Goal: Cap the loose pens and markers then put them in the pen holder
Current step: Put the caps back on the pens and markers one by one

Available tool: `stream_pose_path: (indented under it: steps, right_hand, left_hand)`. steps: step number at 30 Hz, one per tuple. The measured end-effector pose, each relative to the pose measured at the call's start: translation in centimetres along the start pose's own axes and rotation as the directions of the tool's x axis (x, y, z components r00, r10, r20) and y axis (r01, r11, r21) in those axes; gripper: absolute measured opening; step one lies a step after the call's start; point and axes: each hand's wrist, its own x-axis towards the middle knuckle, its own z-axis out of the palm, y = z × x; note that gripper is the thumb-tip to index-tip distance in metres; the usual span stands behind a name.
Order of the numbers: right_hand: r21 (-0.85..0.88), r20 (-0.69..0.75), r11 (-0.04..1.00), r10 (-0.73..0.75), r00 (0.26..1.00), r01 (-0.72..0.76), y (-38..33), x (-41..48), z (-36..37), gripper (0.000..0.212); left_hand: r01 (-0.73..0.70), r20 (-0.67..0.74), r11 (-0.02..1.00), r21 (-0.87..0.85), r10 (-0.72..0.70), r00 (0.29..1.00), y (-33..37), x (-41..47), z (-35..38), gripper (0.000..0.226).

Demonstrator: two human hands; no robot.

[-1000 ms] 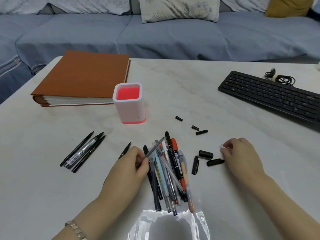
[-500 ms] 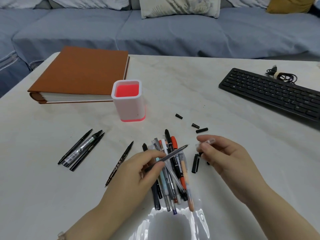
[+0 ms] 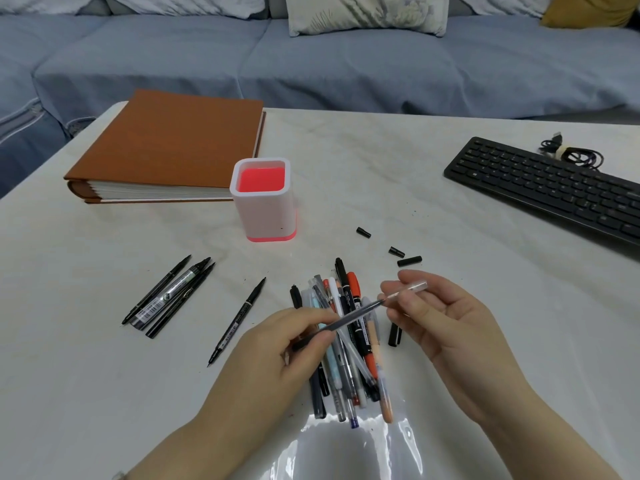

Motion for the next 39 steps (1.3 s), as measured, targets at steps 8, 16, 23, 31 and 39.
stream_pose_path:
  steps: [8,16,23,31,39]
  right_hand:
    - [-0.056,0.057,0.997,0.053,0.997,-0.05,1.0,-0.5,0.5,0.017]
    - [-0.113,0.058,0.994,-0.006,0.998,0.013,1.5,0.0,2.1,0.014]
    - [-0.158,0.146,0.986,-0.035,0.989,0.059,1.4,0.6,3.2,0.007]
    - [-0.126,0.15,0.989,-0.057,0.987,0.076,2.2,1.1,5.6,0.012]
    - [-0.054,0.2,0.998,-0.007,0.98,0.018,3.3,2.1,6.1,0.019]
  left_hand:
    - [-0.069,0.006,0.997,0.039,0.069,0.998,-0.3,-0.2,0.2,0.02]
    - [-0.177,-0.14,0.98,0.092,0.189,0.972,-1.6,-0.4,0.5,0.019]
    - [-0.214,-0.202,0.972,0.092,0.229,0.952,-2.5,-0.9,-0.2,0.022]
    - [-0.008,-0.31,0.963,-0.27,-0.079,0.947,-2.3,-1.0,-0.4,0.023]
    - [0.195,-0.139,0.907,-0.373,-0.263,0.955,-2.3,-0.4,-2.2,0.039]
